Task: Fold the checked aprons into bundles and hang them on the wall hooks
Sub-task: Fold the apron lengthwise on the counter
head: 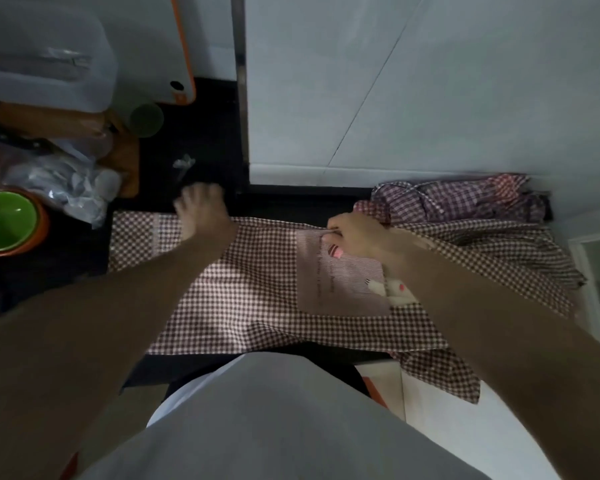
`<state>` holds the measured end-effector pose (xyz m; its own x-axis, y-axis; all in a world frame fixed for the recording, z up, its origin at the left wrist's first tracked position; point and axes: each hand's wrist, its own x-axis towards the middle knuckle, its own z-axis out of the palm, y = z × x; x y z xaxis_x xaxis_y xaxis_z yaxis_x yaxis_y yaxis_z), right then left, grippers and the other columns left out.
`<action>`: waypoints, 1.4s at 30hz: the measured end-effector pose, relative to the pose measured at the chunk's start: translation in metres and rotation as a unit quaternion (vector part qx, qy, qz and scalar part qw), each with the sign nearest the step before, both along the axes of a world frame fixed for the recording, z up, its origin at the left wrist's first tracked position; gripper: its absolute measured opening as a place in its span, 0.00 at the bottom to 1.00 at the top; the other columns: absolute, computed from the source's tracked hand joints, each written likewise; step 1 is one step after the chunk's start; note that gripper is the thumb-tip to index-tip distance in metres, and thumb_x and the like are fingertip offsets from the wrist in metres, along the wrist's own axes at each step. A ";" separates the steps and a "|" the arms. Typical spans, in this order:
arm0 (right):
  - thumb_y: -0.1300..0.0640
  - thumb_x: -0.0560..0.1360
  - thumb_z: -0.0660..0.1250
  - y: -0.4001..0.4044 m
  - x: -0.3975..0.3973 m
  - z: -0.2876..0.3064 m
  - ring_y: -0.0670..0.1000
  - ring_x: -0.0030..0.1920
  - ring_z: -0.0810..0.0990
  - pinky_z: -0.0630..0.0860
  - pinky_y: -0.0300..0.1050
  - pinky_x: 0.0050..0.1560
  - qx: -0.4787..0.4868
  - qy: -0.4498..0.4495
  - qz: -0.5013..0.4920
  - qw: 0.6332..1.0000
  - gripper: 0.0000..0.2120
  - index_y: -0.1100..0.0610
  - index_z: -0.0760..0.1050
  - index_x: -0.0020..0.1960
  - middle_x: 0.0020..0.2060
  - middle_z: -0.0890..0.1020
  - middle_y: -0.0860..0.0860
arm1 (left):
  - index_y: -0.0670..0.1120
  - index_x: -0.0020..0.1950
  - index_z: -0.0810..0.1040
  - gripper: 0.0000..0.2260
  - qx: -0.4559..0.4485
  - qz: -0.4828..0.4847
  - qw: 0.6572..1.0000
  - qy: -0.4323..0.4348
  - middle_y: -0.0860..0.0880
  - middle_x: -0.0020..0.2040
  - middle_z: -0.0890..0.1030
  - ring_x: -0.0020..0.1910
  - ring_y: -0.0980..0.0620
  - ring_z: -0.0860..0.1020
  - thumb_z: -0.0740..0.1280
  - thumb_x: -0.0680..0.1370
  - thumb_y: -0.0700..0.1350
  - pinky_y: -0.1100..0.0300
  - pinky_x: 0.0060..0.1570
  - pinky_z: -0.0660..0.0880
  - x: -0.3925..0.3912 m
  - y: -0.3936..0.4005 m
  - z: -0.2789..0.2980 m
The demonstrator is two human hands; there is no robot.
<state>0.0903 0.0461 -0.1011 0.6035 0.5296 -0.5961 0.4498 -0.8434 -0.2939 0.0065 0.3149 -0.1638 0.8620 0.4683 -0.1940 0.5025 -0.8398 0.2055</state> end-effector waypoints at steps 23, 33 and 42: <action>0.52 0.79 0.66 -0.222 0.008 0.061 0.56 0.57 0.79 0.74 0.50 0.61 0.004 -0.018 -0.079 0.997 0.11 0.57 0.77 0.58 0.56 0.80 0.55 | 0.46 0.34 0.72 0.19 -0.228 -0.097 0.968 0.037 0.50 0.31 0.77 0.34 0.47 0.77 0.63 0.81 0.56 0.55 0.37 0.73 0.021 -0.156 0.062; 0.57 0.82 0.60 -0.345 0.051 0.078 0.53 0.40 0.76 0.70 0.43 0.37 -0.163 -0.060 -0.229 0.958 0.12 0.60 0.75 0.43 0.52 0.82 0.62 | 0.46 0.30 0.71 0.21 -0.198 -0.025 0.980 0.018 0.50 0.29 0.74 0.30 0.53 0.73 0.64 0.82 0.53 0.61 0.30 0.66 0.025 -0.157 0.074; 0.35 0.72 0.70 -0.378 0.065 0.118 0.61 0.50 0.82 0.77 0.49 0.54 -0.007 -0.041 -0.375 0.926 0.33 0.65 0.81 0.55 0.51 0.83 0.62 | 0.48 0.44 0.82 0.09 -0.228 -0.061 0.971 0.040 0.47 0.40 0.83 0.42 0.45 0.81 0.68 0.80 0.50 0.57 0.44 0.77 0.026 -0.151 0.070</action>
